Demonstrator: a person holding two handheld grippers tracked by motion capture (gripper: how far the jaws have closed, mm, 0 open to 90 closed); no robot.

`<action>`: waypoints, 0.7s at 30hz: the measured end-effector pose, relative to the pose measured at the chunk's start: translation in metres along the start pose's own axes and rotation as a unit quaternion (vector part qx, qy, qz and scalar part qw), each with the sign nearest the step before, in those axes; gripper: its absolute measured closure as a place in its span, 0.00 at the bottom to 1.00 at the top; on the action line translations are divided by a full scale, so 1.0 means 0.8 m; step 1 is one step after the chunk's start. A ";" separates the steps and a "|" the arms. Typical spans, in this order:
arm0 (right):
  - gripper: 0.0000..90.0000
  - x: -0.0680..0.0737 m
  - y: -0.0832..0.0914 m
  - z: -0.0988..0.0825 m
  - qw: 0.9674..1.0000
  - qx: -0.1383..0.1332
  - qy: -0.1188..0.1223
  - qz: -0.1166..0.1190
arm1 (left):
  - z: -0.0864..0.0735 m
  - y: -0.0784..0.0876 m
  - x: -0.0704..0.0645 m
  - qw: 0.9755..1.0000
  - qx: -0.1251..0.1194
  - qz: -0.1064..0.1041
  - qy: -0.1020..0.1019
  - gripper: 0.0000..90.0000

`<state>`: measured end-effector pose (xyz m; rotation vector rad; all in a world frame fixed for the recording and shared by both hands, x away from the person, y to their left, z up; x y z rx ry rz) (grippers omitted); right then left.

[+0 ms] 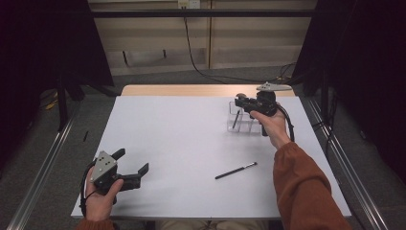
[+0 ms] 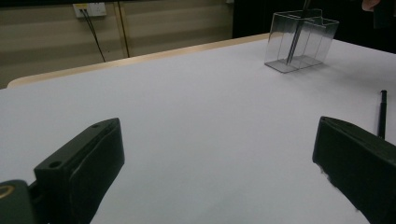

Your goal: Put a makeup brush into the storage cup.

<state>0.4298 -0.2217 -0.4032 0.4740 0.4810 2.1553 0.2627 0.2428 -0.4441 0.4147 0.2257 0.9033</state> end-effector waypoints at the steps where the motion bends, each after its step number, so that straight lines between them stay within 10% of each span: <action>1: 0.81 0.000 0.000 -0.001 1.000 0.002 -0.001 0.002 | 0.000 0.000 0.000 1.000 0.000 -0.001 0.000 0.02; 21: 0.07 0.002 0.004 -0.006 1.000 -0.004 0.013 -0.003 | 0.000 0.000 -0.001 1.000 0.001 -0.001 -0.002 0.02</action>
Point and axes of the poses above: each handheld gripper's, and its own axes: y roughly backward along the jaws, z roughly out of its top, x roughly to its left, the point moved 1 cm from there along -y, roughly forward along the jaws, and after that the axes turned 7 degrees about x, right-handed, at the moved point
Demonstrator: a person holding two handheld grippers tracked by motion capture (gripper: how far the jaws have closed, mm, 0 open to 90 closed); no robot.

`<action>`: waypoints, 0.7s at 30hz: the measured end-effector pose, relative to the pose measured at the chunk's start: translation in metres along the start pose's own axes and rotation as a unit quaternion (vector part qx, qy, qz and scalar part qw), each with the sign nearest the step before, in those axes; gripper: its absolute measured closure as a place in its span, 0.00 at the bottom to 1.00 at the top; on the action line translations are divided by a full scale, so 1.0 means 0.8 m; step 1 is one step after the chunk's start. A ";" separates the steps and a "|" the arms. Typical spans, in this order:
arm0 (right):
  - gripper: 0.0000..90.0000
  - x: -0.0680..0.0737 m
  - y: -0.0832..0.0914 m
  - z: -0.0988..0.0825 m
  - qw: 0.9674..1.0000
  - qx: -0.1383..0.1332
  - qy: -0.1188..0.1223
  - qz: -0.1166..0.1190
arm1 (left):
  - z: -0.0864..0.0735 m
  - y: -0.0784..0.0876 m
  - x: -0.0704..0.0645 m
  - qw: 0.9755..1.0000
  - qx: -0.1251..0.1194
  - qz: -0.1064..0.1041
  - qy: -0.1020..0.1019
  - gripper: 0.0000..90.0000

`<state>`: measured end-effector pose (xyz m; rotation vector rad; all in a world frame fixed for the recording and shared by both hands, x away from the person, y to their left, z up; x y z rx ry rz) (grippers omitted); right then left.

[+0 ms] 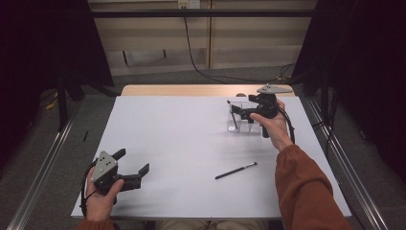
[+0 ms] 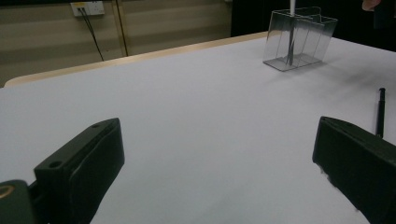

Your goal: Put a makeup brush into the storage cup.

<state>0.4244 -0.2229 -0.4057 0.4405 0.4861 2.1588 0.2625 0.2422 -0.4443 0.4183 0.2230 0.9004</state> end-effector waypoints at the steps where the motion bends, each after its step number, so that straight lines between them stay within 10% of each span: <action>1: 0.05 0.000 0.000 0.000 1.000 -0.003 -0.002 0.000 | 0.000 0.000 0.000 1.000 0.000 0.000 0.000 0.02; 21: 0.01 -0.003 0.017 -0.012 1.000 -0.008 -0.005 0.003 | 0.000 0.001 0.000 1.000 0.000 0.000 -0.001 0.02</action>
Point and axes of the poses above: each handheld gripper's, and its own axes: y roughly backward along the jaws, z roughly out of its top, x roughly to its left, the point moved 1 cm from there along -y, roughly forward along the jaws, and after that the axes turned 7 degrees about x, right-handed, at the moved point
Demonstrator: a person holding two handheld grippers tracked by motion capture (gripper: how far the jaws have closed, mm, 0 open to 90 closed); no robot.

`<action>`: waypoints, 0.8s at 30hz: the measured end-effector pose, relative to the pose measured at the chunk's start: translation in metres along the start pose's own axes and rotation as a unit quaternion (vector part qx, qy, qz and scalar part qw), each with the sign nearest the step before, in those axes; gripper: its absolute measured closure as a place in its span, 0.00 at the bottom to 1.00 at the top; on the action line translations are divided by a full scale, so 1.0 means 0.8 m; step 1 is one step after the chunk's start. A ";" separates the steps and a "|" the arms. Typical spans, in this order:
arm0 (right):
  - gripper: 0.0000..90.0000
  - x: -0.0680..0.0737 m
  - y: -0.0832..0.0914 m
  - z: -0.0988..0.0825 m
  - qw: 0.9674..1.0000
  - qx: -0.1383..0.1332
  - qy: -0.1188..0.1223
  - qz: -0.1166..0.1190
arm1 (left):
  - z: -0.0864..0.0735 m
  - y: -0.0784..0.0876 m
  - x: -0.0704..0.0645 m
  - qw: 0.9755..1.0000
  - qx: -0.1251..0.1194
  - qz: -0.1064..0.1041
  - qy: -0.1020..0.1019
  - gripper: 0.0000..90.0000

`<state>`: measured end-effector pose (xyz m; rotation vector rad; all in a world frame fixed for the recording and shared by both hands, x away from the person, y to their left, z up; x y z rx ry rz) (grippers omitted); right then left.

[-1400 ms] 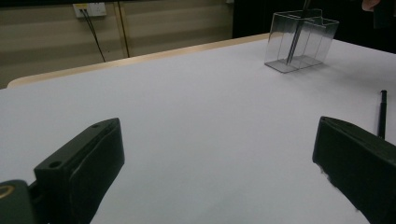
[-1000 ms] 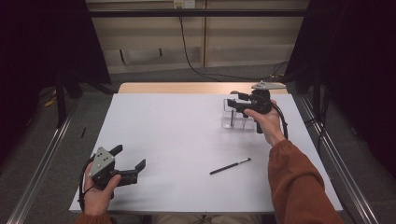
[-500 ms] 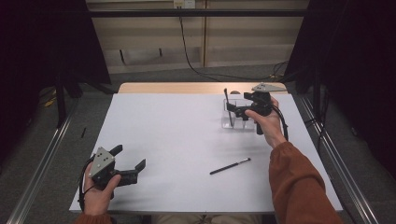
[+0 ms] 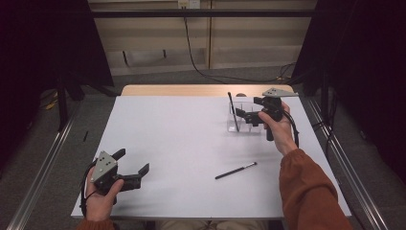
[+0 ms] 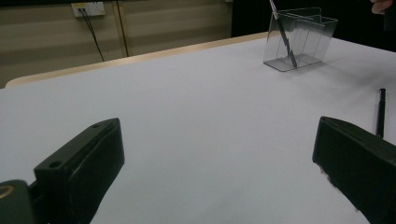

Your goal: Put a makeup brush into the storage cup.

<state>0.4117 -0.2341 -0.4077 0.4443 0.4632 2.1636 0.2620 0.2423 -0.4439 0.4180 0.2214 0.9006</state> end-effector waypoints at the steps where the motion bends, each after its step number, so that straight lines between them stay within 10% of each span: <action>1: 0.01 0.000 0.001 -0.001 1.000 0.001 0.000 0.000 | 0.000 0.000 0.000 1.000 0.000 0.000 0.000 0.02; 24: 0.01 -0.001 0.044 -0.022 1.000 -0.010 -0.004 0.004 | 0.001 0.001 0.000 1.000 -0.003 0.000 -0.001 0.02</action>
Point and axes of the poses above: each handheld gripper's, and its own axes: y roughly backward along the jaws, z roughly out of its top, x roughly to its left, the point moved 1 cm from there along -y, roughly forward along the jaws, and after that the axes turned 7 degrees about x, right-handed, at the moved point
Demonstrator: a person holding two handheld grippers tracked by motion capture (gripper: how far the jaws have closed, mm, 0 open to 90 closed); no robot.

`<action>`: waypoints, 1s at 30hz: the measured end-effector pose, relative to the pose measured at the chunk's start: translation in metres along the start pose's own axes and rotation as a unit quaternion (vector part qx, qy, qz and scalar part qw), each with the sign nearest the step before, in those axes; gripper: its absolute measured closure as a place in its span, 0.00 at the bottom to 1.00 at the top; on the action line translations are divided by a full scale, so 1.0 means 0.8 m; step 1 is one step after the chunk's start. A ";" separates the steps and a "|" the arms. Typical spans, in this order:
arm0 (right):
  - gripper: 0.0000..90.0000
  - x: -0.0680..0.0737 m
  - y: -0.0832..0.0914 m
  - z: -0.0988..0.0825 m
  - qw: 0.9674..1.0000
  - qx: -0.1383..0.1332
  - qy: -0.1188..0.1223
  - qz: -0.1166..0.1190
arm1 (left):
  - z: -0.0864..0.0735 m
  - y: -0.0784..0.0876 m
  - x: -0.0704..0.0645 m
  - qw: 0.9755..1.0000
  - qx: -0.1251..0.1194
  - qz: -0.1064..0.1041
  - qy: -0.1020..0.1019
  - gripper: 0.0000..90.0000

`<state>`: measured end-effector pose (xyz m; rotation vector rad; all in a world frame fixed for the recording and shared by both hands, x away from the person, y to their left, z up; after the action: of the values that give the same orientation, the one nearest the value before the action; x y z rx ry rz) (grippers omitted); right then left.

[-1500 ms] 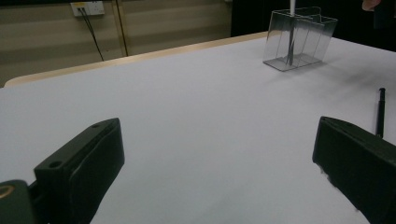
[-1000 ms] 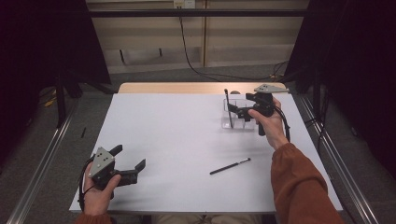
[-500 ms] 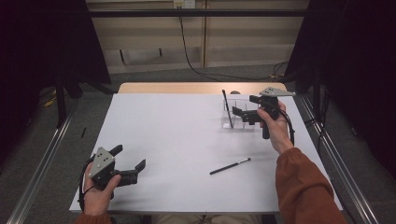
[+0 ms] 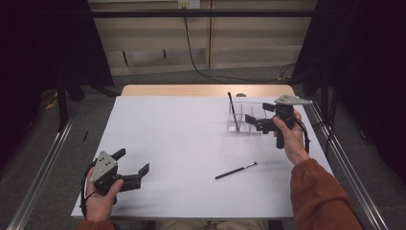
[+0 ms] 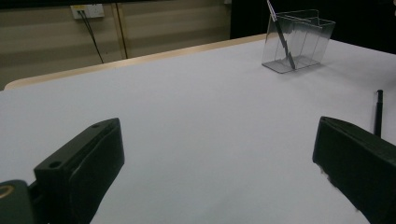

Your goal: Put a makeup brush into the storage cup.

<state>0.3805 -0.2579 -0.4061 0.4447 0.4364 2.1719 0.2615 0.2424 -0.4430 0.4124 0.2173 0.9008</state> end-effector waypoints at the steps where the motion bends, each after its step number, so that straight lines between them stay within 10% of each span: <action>1: 0.01 0.001 0.002 0.000 1.000 -0.002 0.000 0.001 | 0.000 0.000 0.000 1.000 0.000 0.001 0.000 0.02; 30: 0.01 0.034 0.075 -0.042 1.000 -0.015 0.018 -0.002 | 0.001 0.001 0.000 1.000 -0.006 -0.002 0.007 0.02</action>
<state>0.3091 -0.2753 -0.4037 0.3884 0.4225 2.1827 0.2613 0.2427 -0.4423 0.3937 0.2254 0.9007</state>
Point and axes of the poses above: each handheld gripper's, and its own axes: y roughly backward along the jaws, z roughly out of its top, x roughly to its left, the point moved 1 cm from there along -y, roughly forward along the jaws, and after that the axes turned 7 degrees about x, right-handed, at the moved point
